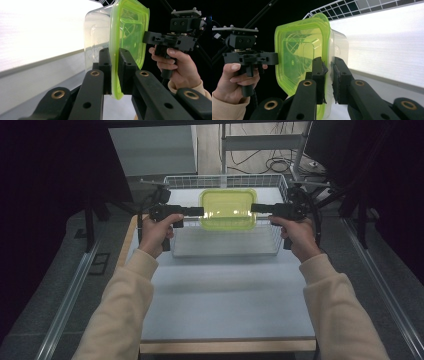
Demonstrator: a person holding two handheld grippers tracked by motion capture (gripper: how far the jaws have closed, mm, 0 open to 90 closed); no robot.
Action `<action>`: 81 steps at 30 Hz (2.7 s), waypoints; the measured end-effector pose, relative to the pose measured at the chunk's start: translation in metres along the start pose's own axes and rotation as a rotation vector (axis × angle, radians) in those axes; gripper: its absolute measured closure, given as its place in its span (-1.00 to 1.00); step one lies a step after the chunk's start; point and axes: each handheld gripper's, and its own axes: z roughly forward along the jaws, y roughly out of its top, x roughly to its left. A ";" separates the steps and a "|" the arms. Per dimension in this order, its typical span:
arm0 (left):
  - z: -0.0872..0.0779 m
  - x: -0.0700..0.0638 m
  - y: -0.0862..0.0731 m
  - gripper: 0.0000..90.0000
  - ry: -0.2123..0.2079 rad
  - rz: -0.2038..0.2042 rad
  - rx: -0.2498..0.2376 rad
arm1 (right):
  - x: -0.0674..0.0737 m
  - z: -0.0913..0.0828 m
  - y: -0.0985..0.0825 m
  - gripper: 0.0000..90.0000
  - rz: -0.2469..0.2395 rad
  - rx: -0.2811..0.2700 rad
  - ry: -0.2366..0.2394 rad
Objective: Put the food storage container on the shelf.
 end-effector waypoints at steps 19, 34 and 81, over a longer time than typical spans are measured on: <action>0.008 0.007 0.024 0.83 0.030 -0.005 0.001 | -0.005 0.008 0.024 0.80 0.023 -0.002 -0.031; 0.022 0.031 0.036 0.82 0.051 -0.054 -0.012 | -0.018 0.028 0.041 0.80 0.043 0.028 -0.086; 0.017 0.031 0.041 -0.15 0.156 -0.005 -0.117 | -0.023 0.031 0.039 -0.02 -0.127 -0.019 -0.274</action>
